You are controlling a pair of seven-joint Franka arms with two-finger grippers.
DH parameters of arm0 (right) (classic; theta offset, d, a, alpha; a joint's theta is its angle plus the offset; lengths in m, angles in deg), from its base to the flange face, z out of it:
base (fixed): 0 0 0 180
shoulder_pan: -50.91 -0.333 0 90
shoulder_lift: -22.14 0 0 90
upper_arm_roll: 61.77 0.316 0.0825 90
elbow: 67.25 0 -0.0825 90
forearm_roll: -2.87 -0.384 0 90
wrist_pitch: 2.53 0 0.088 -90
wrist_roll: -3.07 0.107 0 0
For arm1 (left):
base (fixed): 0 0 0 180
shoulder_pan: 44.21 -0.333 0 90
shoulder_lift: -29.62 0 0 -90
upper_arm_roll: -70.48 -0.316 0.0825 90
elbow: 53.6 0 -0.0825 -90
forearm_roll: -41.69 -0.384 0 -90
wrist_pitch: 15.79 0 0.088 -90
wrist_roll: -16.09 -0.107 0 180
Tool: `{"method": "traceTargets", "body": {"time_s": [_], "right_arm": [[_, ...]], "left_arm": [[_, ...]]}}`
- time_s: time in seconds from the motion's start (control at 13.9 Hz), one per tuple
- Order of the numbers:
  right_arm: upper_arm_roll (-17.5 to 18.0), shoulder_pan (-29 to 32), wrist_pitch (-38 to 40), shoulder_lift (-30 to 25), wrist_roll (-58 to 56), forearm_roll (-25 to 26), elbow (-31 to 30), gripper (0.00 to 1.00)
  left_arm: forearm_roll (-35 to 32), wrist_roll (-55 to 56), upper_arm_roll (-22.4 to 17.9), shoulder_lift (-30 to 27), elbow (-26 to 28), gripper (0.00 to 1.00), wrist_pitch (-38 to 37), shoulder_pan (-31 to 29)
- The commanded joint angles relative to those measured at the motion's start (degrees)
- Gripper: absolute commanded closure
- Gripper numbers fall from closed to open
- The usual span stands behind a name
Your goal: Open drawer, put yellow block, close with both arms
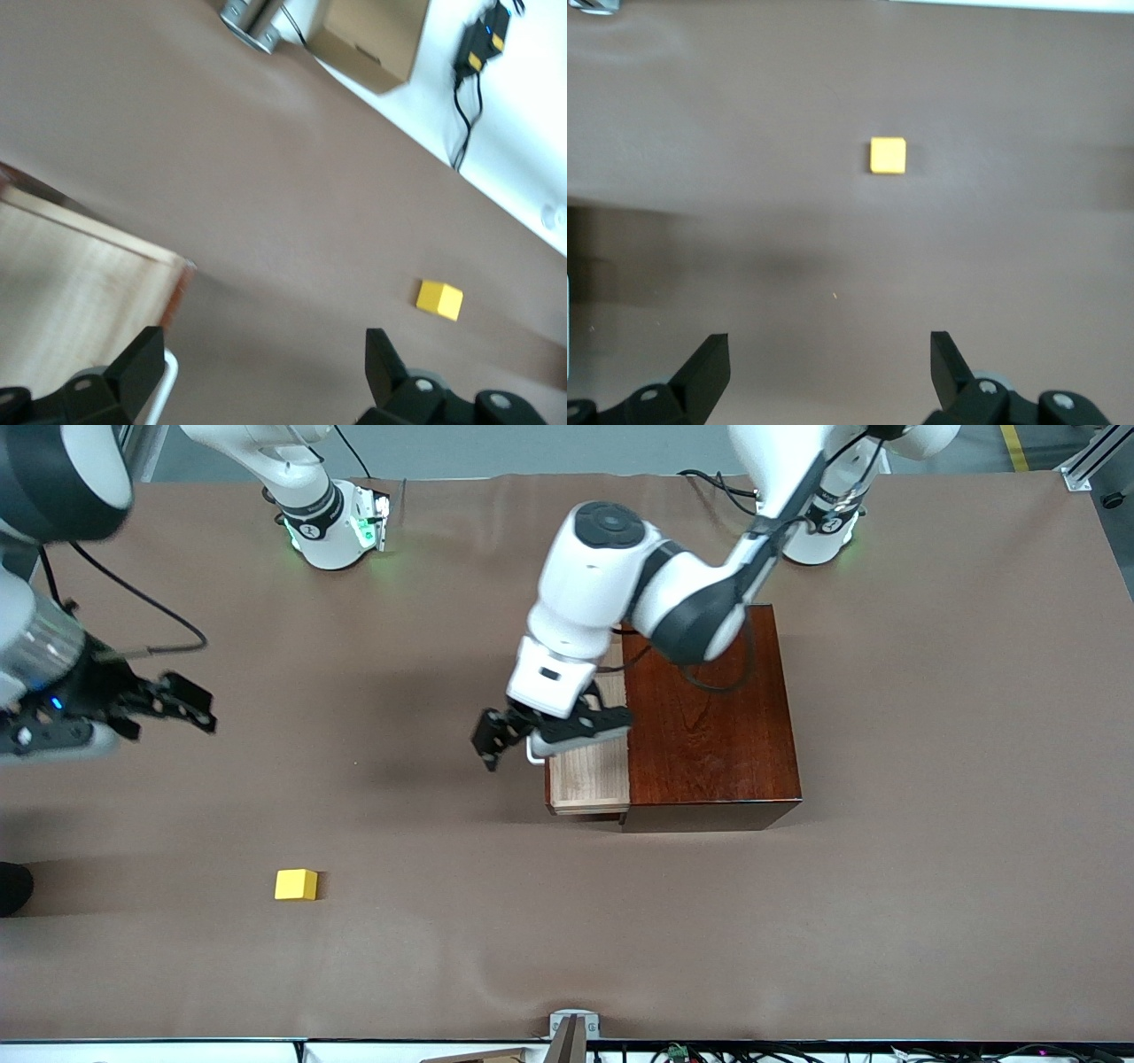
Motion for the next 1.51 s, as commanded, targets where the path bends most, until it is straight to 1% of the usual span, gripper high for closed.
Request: {"method": "traceTargets", "body": {"time_s": [0.0,0.07,0.14,0.22,0.43,0.5,0.72,0.93,1.08,1.22,1.29,1.44], "right_arm": [[-0.4,-1.2,1.3,9.8,1.1,1.1,10.6,0.00],[-0.5,-1.4,0.6,11.5,1.5,1.8,10.7,0.00],[-0.6,-1.2,-1.6,14.0,2.2,3.0,10.6,0.00],[-0.6,-0.6,-4.3,16.5,2.2,3.3,10.4,0.00],[-0.8,0.1,-11.3,22.4,3.5,3.2,9.7,0.00],[-0.8,1.0,-12.8,23.9,3.6,3.0,9.6,0.00],[-0.8,2.2,-16.2,27.1,2.9,3.1,7.9,0.00],[-0.8,3.3,-18.2,30.2,2.9,2.7,7.4,0.00],[-0.8,4.0,-21.1,32.4,2.9,2.3,7.3,0.00],[-0.8,3.6,-21.3,34.0,2.8,2.5,7.3,0.00],[-0.8,3.4,-21.8,34.8,2.8,2.5,7.3,0.00],[-0.7,3.3,-25.5,36.6,3.0,2.2,7.3,0.00]], "left_arm": [[1.2,0.2,0.2,-3.3,1.3,0.00,-5.7,-2.9],[0.9,0.0,0.0,-3.9,1.6,0.00,-7.7,-4.3],[0.7,-0.4,0.1,-4.7,1.9,0.00,-9.9,-7.0],[0.7,-1.5,0.4,-5.0,2.0,0.00,-11.9,-9.6],[0.5,-7.2,0.4,-7.0,2.3,0.00,-18.2,-14.8],[0.5,-10.6,0.4,-7.9,3.0,0.00,-20.8,-16.5],[0.4,-20.8,0.4,-9.7,4.0,0.00,-25.5,-23.2],[0.4,-32.6,0.5,-12.4,7.8,0.00,-26.1,-30.0],[0.7,-39.8,0.5,-15.3,11.2,0.00,-26.4,-33.2],[1.0,-47.4,0.5,-19.1,15.5,0.00,-26.5,-35.6],[1.2,-53.6,0.5,-20.5,17.0,0.00,-27.5,-36.9],[1.3,-63.6,0.5,-21.6,17.2,0.00,-32.8,-38.4]]}}
